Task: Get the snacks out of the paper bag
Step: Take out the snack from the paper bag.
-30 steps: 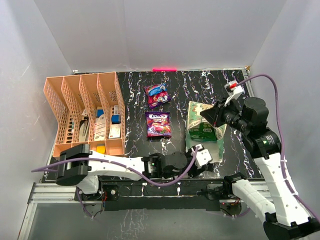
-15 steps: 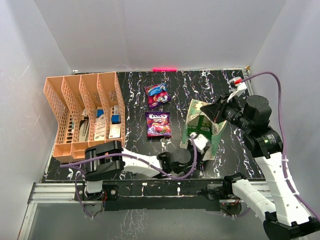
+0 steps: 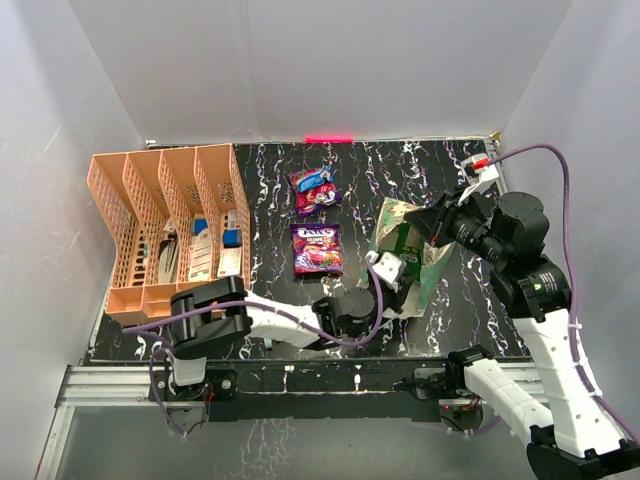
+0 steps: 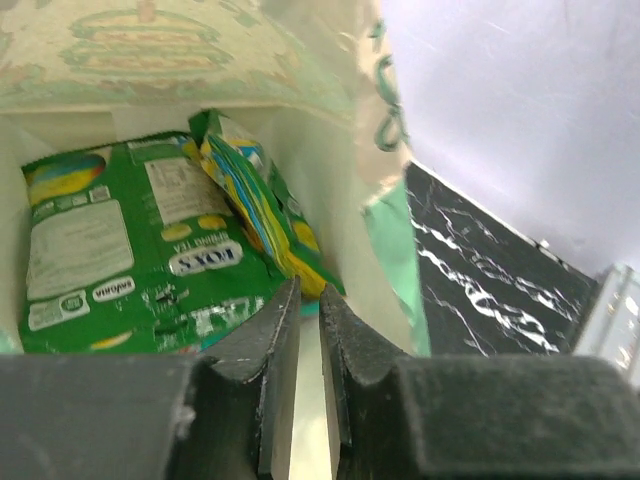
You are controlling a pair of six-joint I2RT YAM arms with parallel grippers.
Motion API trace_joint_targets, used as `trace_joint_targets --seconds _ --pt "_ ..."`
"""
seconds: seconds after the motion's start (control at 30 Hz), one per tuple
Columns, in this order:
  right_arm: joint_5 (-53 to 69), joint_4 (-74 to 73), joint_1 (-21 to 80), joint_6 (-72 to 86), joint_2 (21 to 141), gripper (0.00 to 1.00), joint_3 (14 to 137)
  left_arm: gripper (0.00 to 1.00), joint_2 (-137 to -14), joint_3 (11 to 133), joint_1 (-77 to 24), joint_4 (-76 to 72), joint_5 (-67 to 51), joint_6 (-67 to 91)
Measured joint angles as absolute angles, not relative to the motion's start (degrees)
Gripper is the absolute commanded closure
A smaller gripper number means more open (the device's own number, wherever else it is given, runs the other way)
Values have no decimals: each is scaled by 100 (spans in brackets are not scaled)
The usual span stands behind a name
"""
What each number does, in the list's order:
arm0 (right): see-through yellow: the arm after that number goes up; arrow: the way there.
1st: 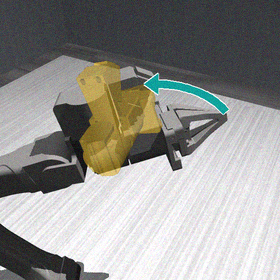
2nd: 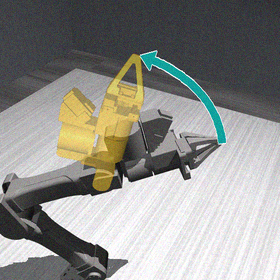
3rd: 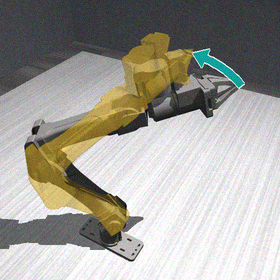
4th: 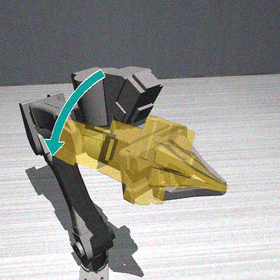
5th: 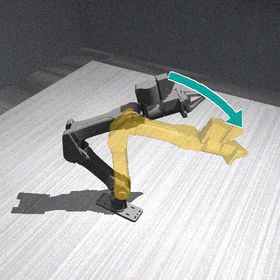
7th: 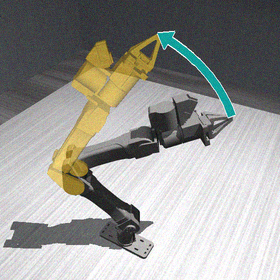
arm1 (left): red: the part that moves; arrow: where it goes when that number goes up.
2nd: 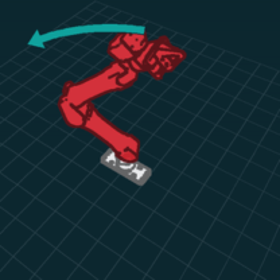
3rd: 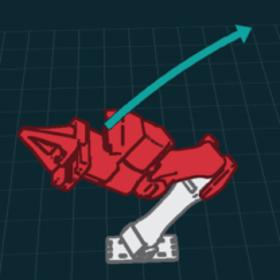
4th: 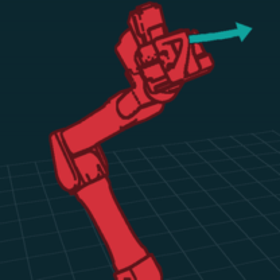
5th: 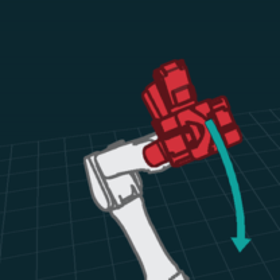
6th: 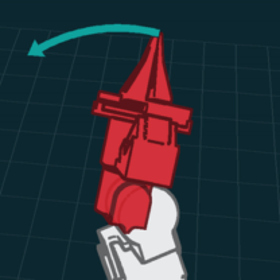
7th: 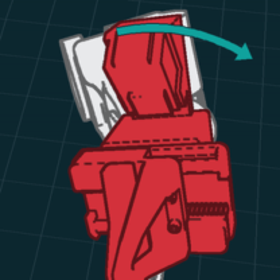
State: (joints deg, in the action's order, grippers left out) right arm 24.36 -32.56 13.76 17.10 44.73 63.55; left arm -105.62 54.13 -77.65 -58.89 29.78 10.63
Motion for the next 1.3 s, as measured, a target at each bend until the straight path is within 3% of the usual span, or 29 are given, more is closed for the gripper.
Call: trace_joint_targets --seconds 0.3,0.47,0.57,0.73,0.8,0.97,1.07,1.3 --pt "2460 -3301 1376 1752 4473 93 6549 83 -11721 6532 -7491 -6134 3107 1210" --pt "2506 -3304 1376 1776 4473 93 6582 57 -12164 7046 -7441 -6104 3105 1258" --pt "2506 -3306 1376 1774 4473 93 6587 46 -12326 7303 -7417 -6093 3131 1262" --pt "2499 -3341 1376 1767 4473 93 6591 42 -12536 7649 -7397 -5948 3483 1321" --pt "2502 -3354 1376 1763 4473 93 6593 46 -12593 7706 -7393 -5905 3590 1326" --pt "2499 -3435 1376 1726 4464 93 6624 85 -12921 8110 -7319 -5830 3653 1291" --pt "2460 -3474 1376 1673 4423 93 6635 97 -12980 8108 -7244 -5804 3559 1197" --pt "2084 -3544 1376 1511 4233 93 6582 100 -12438 7500 -7183 -5610 2884 1367"
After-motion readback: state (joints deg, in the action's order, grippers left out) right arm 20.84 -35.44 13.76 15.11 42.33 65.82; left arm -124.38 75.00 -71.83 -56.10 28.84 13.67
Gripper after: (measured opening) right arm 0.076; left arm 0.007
